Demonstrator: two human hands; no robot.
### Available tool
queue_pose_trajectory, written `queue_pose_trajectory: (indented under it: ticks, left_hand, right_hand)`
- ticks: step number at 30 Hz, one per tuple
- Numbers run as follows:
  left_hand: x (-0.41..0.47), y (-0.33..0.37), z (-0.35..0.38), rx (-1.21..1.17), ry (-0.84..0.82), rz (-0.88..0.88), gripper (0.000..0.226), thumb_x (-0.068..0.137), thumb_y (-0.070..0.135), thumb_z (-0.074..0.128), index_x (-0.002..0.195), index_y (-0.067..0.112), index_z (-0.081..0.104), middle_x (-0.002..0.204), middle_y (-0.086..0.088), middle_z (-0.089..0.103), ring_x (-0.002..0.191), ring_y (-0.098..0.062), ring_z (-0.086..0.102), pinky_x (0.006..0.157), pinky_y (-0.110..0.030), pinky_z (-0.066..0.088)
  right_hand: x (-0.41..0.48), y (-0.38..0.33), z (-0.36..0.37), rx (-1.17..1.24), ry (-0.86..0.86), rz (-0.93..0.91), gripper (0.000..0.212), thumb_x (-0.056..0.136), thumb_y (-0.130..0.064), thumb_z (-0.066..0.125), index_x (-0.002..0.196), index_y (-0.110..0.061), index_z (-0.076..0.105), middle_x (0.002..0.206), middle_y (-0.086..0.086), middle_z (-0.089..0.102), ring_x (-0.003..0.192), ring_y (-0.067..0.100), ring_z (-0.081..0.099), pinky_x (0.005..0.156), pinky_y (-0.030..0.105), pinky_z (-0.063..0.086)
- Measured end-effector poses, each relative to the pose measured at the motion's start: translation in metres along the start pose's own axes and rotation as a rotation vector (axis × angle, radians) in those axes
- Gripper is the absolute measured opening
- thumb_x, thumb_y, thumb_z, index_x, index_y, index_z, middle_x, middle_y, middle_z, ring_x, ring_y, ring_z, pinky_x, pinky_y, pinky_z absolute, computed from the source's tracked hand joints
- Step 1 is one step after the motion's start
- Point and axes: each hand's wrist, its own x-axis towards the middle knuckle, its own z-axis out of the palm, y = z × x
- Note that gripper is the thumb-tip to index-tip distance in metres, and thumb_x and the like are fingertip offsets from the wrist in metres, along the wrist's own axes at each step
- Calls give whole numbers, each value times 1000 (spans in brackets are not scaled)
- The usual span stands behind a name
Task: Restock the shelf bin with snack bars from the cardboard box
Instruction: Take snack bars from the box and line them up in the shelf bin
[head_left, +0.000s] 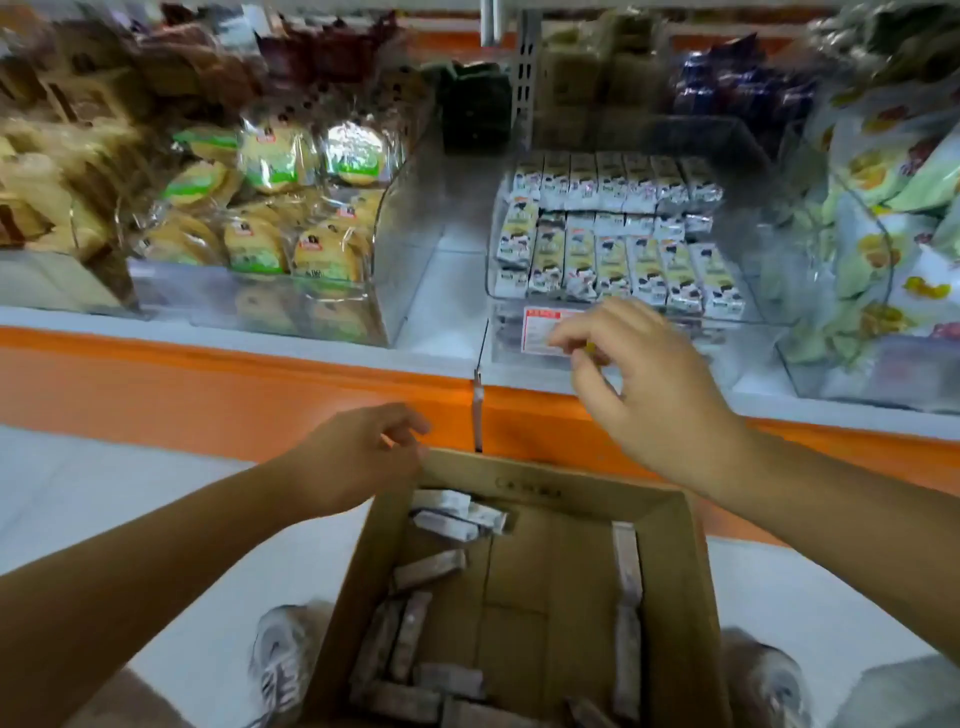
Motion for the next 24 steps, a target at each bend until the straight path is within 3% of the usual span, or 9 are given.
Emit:
queue_pose_trajectory:
  ticks: [3, 5, 8, 10, 14, 16, 19, 22, 24]
  left_hand:
    - [-16, -40, 45, 64, -64, -92, 22, 92, 18, 66, 113, 21, 67, 115, 2, 68, 90, -3, 63, 73, -6, 43]
    - [-17, -55, 76, 124, -89, -120, 29, 93, 21, 64, 122, 16, 64, 123, 1, 64, 110, -13, 61, 87, -12, 39]
    - [-10, -74, 121, 119, -150, -160, 30, 94, 26, 63, 120, 11, 65, 120, 2, 63, 116, -17, 58, 94, -23, 40]
    - [-6, -88, 146, 160, -219, -191, 29, 94, 24, 62, 121, 13, 64, 124, -5, 65, 116, -23, 59, 93, -27, 43]
    - [-7, -109, 176, 190, -382, -272, 41, 94, 26, 63, 134, 18, 55, 135, -5, 59, 121, -22, 57, 98, -25, 40]
    - [-8, -120, 185, 173, -443, -287, 44, 91, 29, 67, 133, 20, 56, 133, -4, 60, 119, -20, 58, 99, -24, 40]
    - [-10, -135, 195, 127, -531, -306, 51, 85, 32, 75, 131, 19, 57, 126, -1, 62, 117, -18, 59, 98, -23, 42]
    - [-12, -140, 208, 85, -624, -325, 50, 82, 36, 77, 127, 21, 62, 118, 3, 66, 111, -15, 61, 98, -28, 47]
    - [-13, -137, 216, 58, -693, -320, 44, 84, 37, 76, 124, 22, 65, 119, 4, 67, 108, -11, 60, 95, -24, 45]
  right_hand:
    - [-65, 20, 28, -8, -460, 43, 23, 94, -19, 51, 112, -28, 62, 98, -17, 48, 99, 9, 50, 81, 28, 43]
    - [-107, 42, 52, 18, -786, 263, 27, 97, -25, 50, 121, -33, 58, 109, -15, 49, 104, 10, 54, 87, 29, 44]
    - [-166, 73, 82, 96, -1084, 612, 25, 97, -27, 52, 122, -34, 53, 125, -5, 52, 104, 15, 57, 87, 29, 45]
    - [-193, 80, 99, 112, -1112, 748, 28, 95, -25, 57, 124, -28, 55, 131, 4, 56, 110, 20, 57, 84, 25, 43]
    - [-222, 63, 139, 217, -1146, 864, 42, 89, -19, 67, 129, -15, 54, 128, 10, 58, 104, 17, 57, 76, 15, 44]
    - [-236, 52, 158, 203, -1301, 825, 43, 91, -24, 65, 129, -10, 53, 130, 10, 58, 112, 23, 57, 85, 23, 46]
    - [-262, 42, 172, 55, -1516, 771, 51, 90, -32, 64, 132, -9, 48, 132, 10, 54, 116, 28, 54, 87, 31, 44]
    - [-283, 37, 184, 23, -1470, 828, 39, 89, -23, 64, 123, -9, 51, 127, 14, 56, 109, 29, 58, 84, 34, 48]
    - [-287, 34, 192, -18, -1388, 859, 25, 93, -21, 57, 115, -10, 52, 124, 14, 57, 108, 30, 58, 82, 35, 48]
